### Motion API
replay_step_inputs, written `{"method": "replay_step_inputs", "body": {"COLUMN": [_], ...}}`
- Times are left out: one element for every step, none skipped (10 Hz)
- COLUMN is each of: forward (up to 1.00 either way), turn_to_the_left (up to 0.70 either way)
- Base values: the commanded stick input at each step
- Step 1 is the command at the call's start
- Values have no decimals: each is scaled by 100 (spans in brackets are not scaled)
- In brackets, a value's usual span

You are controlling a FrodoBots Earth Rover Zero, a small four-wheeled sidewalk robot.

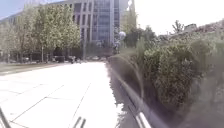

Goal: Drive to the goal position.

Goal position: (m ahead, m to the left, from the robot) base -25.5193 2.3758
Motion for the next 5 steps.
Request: {"method": "replay_step_inputs", "body": {"forward": [0, 0, 0, 0, 27], "turn_to_the_left": [0, 0, 0, 0, 0]}}
